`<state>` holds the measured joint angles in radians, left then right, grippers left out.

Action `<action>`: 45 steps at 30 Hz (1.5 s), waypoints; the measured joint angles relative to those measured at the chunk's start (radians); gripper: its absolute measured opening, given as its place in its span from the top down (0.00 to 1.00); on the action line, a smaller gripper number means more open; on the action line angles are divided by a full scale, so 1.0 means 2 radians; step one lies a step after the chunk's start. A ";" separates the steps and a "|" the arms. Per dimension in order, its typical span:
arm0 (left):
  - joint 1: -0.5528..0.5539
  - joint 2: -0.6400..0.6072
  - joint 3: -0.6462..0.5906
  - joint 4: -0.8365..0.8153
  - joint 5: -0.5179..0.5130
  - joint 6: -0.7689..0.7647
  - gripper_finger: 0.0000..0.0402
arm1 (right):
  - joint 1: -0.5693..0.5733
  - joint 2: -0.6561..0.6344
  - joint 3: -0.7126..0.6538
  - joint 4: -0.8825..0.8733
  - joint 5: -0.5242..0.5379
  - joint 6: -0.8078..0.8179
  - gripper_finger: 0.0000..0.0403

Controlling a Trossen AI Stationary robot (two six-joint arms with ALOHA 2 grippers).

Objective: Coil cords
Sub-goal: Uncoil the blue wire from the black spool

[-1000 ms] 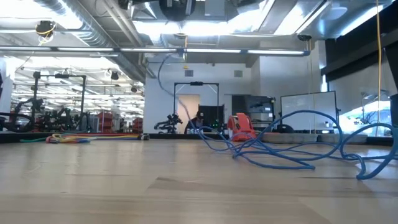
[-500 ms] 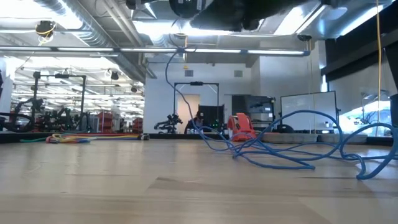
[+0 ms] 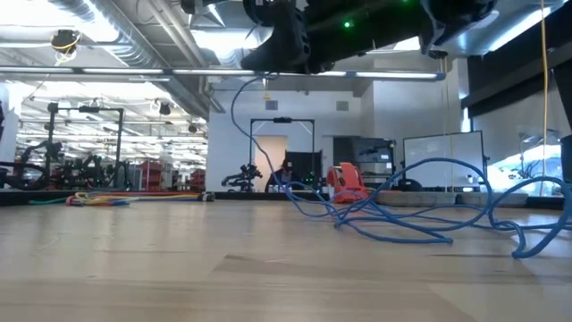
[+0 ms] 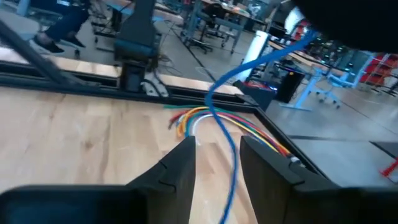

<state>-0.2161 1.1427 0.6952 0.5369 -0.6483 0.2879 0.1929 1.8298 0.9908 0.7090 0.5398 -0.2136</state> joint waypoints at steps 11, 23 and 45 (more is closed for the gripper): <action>0.000 0.000 0.000 -0.001 0.000 0.003 1.00 | 0.019 0.003 0.003 0.018 0.003 -0.067 0.98; 0.000 0.000 0.000 -0.002 0.000 0.002 0.99 | 0.022 0.003 0.003 0.012 0.006 -0.036 0.93; 0.000 0.000 0.000 -0.003 0.000 0.004 0.99 | 0.007 0.003 0.003 -0.001 -0.027 0.003 0.63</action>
<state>-0.2161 1.1427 0.6952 0.5312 -0.6483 0.2951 0.2077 1.8355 0.9958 0.7073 0.4862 -0.2072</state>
